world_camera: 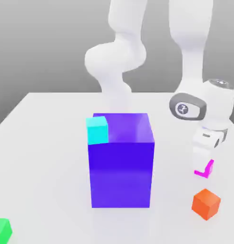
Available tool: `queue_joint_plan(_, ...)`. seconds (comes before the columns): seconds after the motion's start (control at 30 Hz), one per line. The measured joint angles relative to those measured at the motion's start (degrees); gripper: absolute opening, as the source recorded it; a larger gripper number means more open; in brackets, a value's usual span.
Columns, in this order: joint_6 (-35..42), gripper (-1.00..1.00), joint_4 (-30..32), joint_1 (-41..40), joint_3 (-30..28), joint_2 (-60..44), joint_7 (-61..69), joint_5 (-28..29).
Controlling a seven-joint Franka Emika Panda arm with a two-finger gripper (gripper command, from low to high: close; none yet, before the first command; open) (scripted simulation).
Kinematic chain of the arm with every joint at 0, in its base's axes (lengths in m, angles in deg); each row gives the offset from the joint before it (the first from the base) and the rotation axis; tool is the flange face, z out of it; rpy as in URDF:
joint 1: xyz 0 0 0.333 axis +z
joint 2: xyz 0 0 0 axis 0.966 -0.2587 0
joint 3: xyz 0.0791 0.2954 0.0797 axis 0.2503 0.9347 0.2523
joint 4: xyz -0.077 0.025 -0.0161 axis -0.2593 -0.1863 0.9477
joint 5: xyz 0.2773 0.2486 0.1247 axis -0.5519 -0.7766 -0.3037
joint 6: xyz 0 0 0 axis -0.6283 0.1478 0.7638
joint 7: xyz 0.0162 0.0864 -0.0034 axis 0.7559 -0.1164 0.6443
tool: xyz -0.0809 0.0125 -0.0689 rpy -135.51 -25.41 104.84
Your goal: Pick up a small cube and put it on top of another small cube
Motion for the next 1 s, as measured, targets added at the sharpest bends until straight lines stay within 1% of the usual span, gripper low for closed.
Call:
queue_joint_plan(0.07,2.8,-1.00,0.8,-2.5,3.2,3.6,2.3,-2.9)
queue_joint_plan(0.2,9.0,-1.00,2.4,-4.1,6.8,11.5,9.1,-12.3)
queue_joint_plan(0.27,10.8,-1.00,1.1,-7.0,5.5,12.0,10.1,-13.5)
queue_joint_plan(0.6,17.1,-1.00,-9.2,-19.8,-4.1,7.8,12.5,-15.2)
queue_joint_plan(1.0,24.4,-1.00,-21.9,-35.4,-16.4,2.0,18.0,-20.7)
